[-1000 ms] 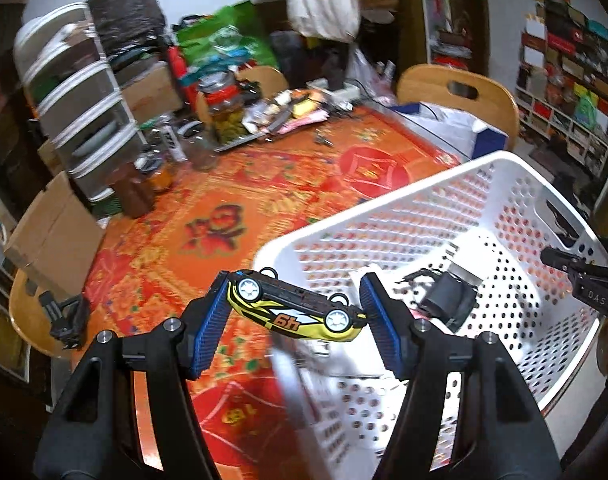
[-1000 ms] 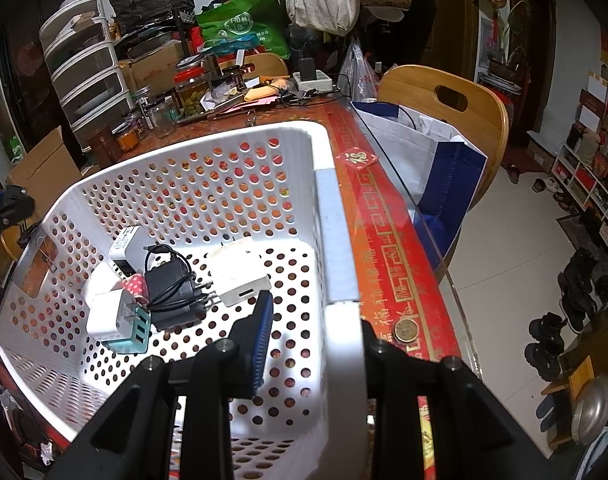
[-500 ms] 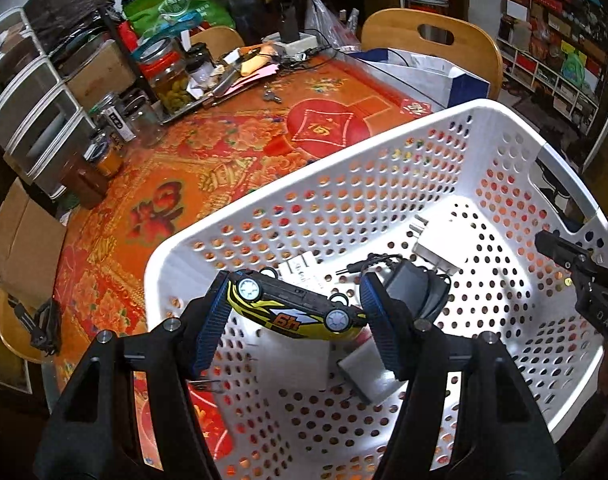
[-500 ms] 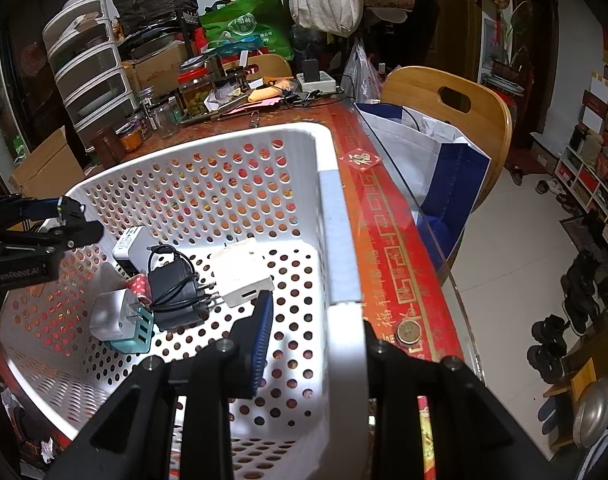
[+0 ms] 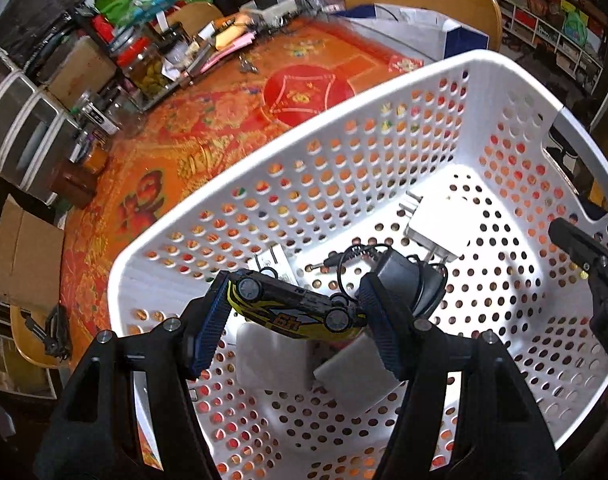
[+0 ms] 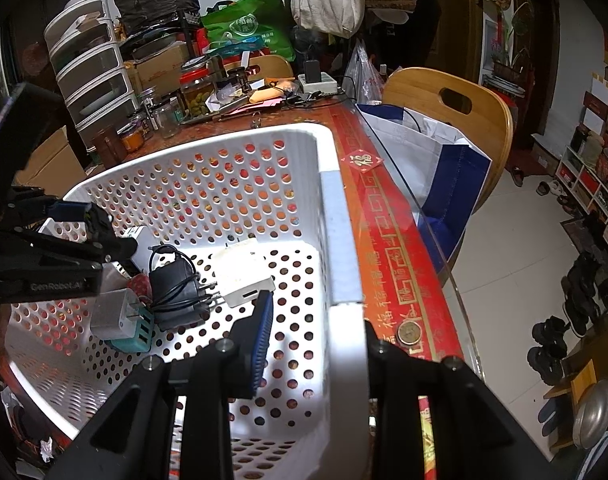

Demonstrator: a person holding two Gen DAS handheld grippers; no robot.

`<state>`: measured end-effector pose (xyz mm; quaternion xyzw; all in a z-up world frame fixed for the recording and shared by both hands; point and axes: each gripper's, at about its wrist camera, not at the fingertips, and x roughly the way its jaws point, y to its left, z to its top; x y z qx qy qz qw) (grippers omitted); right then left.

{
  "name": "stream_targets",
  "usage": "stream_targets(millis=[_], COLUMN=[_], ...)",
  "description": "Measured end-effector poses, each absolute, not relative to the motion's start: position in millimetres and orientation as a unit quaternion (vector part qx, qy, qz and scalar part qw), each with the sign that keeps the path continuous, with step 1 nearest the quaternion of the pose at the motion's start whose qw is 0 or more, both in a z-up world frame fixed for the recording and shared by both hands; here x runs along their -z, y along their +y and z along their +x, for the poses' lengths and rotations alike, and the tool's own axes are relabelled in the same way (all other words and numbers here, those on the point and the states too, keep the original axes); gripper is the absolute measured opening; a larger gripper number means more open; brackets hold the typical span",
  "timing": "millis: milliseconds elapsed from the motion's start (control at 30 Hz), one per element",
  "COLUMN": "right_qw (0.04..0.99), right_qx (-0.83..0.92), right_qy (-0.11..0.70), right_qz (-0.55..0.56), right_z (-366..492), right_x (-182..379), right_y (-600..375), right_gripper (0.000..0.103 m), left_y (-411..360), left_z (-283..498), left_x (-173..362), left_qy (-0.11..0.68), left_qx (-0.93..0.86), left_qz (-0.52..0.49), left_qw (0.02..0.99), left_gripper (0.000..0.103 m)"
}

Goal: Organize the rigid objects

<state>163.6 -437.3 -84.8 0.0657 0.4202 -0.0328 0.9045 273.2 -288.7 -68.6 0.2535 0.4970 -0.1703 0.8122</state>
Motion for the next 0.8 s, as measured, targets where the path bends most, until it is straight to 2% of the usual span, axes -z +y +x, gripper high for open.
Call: stream_targets(millis=[133, 200, 267, 333, 367, 400, 467, 500, 633, 700, 800], right_qw=[0.905, 0.905, 0.904, 0.904, 0.904, 0.905, 0.906, 0.908, 0.905, 0.917, 0.942], right_qx=[0.033, 0.033, 0.033, 0.033, 0.032, 0.029, 0.023, 0.022, 0.05, 0.062, 0.069], right_qy=[0.42, 0.42, 0.42, 0.421, 0.42, 0.42, 0.416, 0.413, 0.414, 0.38, 0.31], right_qz=[0.066, 0.066, 0.066, 0.067, 0.067, 0.068, 0.069, 0.071, 0.089, 0.101, 0.111], right_z=[163.3, 163.4, 163.4, 164.2, 163.9, 164.1, 163.9, 162.8, 148.8, 126.7, 84.4], right_x=[84.7, 84.6, 84.7, 84.6, 84.7, 84.7, 85.4, 85.5, 78.5, 61.5, 33.1], right_y=[-437.3, -437.1, -437.4, -436.8, -437.2, -436.9, -436.3, -436.5, -443.0, -442.8, -430.0], right_gripper=[0.03, 0.03, 0.03, 0.031, 0.039, 0.06, 0.088, 0.09, 0.091, 0.099, 0.103], left_y=[-287.6, -288.2, -287.0, -286.4, -287.1, -287.8, -287.5, -285.7, -267.0, -247.8, -202.9], left_z=[276.7, 277.2, 277.1, 276.6, 276.6, 276.9, 274.7, 271.8, 251.6, 234.1, 193.7], left_x=[74.3, 75.7, 72.2, 67.8, 66.3, 65.6, 63.2, 59.6, 33.3, 15.4, -15.6], left_qy=[0.51, 0.51, 0.5, 0.492, 0.49, 0.491, 0.49, 0.483, 0.418, 0.374, 0.312], left_qx=[0.169, 0.171, 0.168, 0.169, 0.172, 0.175, 0.186, 0.194, 0.213, 0.201, 0.184], left_qz=[0.256, 0.259, 0.26, 0.254, 0.252, 0.251, 0.243, 0.236, 0.204, 0.189, 0.143], left_qw=[0.804, 0.802, 0.809, 0.815, 0.816, 0.816, 0.816, 0.82, 0.859, 0.885, 0.921], left_gripper=[0.064, 0.073, 0.089, 0.095, 0.097, 0.098, 0.099, 0.099, 0.1, 0.103, 0.103])
